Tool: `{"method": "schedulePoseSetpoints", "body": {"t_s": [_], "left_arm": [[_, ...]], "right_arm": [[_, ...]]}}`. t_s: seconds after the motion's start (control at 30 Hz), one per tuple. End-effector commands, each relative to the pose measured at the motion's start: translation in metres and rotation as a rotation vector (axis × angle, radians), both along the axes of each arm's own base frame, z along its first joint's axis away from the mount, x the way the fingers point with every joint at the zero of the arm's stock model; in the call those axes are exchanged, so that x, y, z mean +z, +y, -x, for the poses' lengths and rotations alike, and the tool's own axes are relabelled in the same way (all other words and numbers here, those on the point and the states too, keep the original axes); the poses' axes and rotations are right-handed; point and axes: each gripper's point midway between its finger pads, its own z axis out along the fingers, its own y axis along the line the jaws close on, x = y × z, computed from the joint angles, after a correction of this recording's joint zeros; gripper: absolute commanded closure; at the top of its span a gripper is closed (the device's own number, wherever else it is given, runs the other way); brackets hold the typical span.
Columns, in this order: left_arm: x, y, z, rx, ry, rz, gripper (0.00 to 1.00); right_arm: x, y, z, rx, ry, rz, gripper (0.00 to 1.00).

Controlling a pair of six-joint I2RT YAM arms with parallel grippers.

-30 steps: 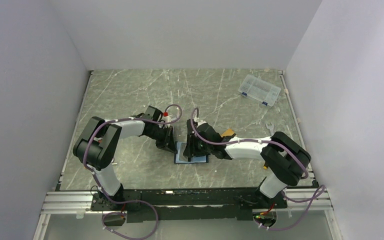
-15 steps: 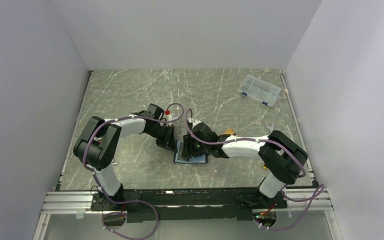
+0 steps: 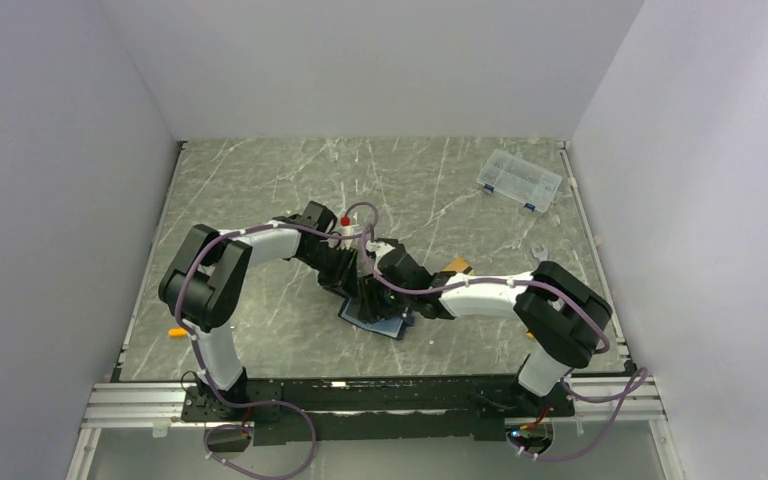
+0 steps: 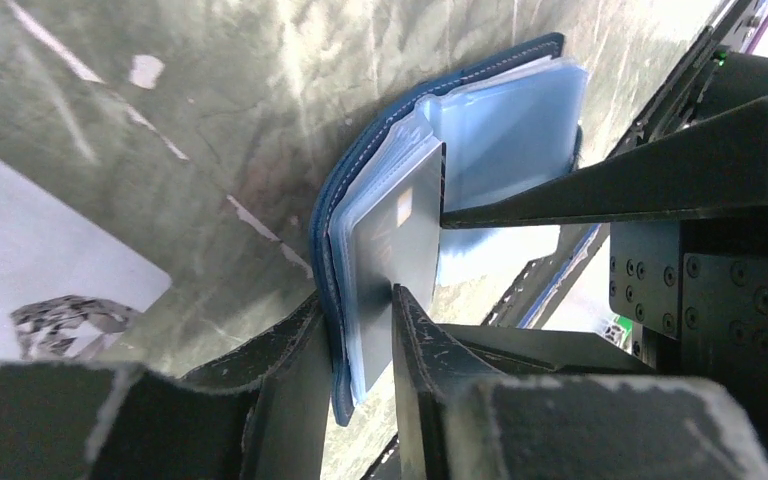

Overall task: Put the credit cards into the card holder
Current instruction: Insert the credit card into the card holder.

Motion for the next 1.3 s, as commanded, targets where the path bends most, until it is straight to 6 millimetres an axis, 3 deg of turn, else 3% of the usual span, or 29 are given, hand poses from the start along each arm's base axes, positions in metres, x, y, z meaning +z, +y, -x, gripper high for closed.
{"method": "schedulePoseSetpoints", "body": {"t_s": [0.0,0.3,0.5,0.63,0.87,1.13,1.27], "left_arm": [[0.006,-0.009,0.013,-0.081,-0.001,0.047,0.68],[0.01,-0.006,0.017,-0.094,-0.028,0.054,0.69],[0.005,-0.001,0.014,-0.081,-0.047,0.022,0.71],[0.006,0.004,0.006,-0.059,-0.104,-0.02,0.71],[0.001,0.006,0.005,-0.058,-0.098,-0.038,0.71],[-0.003,-0.005,0.019,-0.121,-0.077,-0.025,0.68],[0.006,-0.008,0.019,-0.15,-0.077,-0.005,0.52]], "right_arm": [[0.032,0.007,-0.001,0.01,-0.062,-0.129,0.5],[0.032,-0.024,-0.012,-0.105,0.0,-0.202,0.7],[0.026,-0.024,-0.018,-0.133,0.027,-0.21,0.91],[0.018,-0.022,-0.017,-0.124,0.051,-0.205,1.0],[0.006,-0.024,-0.013,-0.118,0.073,-0.185,1.0],[0.008,-0.008,-0.025,-0.111,0.067,-0.207,1.0],[0.01,-0.009,-0.027,-0.117,0.062,-0.207,1.0]]}}
